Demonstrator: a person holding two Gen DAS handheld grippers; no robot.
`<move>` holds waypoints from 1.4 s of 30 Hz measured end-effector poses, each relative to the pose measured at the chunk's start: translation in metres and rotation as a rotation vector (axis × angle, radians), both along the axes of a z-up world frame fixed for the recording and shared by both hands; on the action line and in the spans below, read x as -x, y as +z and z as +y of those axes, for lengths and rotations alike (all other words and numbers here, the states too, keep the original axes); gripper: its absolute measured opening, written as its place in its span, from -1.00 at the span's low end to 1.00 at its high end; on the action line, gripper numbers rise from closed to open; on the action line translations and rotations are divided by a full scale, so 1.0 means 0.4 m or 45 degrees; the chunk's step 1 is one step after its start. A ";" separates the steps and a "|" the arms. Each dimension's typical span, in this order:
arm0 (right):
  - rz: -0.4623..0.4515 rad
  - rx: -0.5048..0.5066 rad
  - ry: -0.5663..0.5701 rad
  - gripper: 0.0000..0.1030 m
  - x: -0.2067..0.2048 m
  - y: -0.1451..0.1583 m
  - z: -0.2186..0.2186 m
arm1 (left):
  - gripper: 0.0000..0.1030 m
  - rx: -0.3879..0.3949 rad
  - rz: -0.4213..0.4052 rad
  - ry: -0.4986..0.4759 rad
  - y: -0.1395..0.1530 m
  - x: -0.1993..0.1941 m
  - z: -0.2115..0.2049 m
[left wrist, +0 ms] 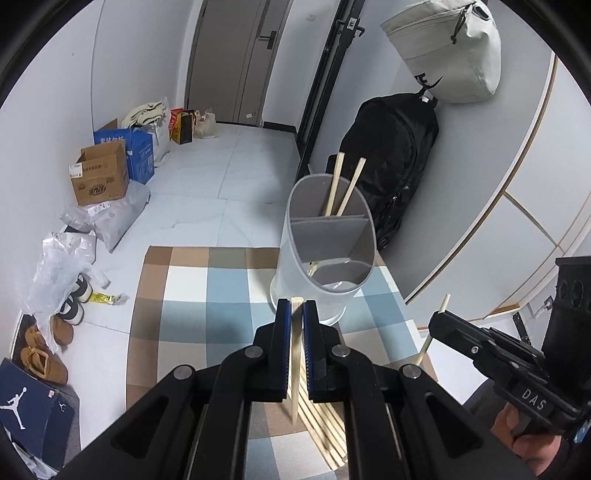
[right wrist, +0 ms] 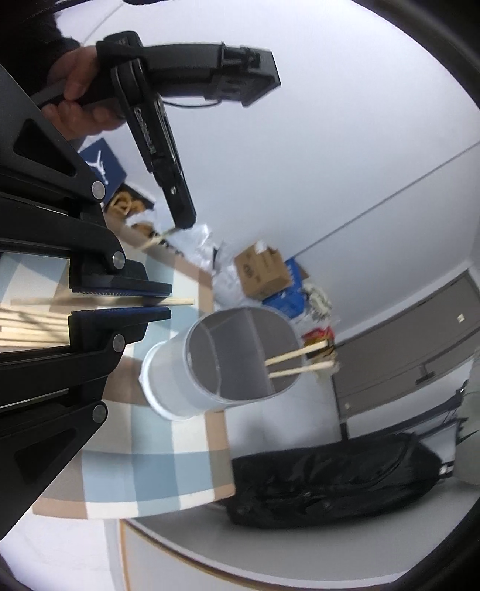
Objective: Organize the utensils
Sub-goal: 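Lift both held chopsticks toward the utensil holder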
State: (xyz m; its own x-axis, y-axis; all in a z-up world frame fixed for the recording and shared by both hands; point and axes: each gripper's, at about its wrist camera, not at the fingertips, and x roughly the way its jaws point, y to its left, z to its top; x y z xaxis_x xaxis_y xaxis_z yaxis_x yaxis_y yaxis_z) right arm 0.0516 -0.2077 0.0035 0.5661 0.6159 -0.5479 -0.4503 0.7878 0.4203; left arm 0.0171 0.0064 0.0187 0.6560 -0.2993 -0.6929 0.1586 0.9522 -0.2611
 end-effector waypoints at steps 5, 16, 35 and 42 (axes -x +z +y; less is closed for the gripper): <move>-0.081 -0.009 -0.005 -0.91 0.000 0.040 -0.007 | -0.95 -0.020 -0.034 -0.003 0.047 -0.004 -0.018; -0.200 -0.061 -0.051 -0.91 -0.083 0.170 -0.031 | -0.95 -0.031 -0.150 -0.079 0.179 -0.039 -0.062; -0.381 -0.029 -0.105 -0.91 -0.292 0.326 -0.001 | -0.95 -0.089 -0.303 -0.097 0.321 -0.168 -0.055; -0.470 0.017 -0.141 -0.91 -0.360 0.331 0.040 | -0.95 -0.127 -0.289 -0.119 0.306 -0.226 -0.058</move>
State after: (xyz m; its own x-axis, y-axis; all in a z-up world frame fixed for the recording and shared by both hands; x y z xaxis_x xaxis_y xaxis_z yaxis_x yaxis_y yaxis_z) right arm 0.1958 -0.1919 0.1360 0.7895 0.5342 -0.3021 -0.4814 0.8444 0.2350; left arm 0.1074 -0.0170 0.1409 0.7710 -0.3033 -0.5600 0.2907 0.9500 -0.1144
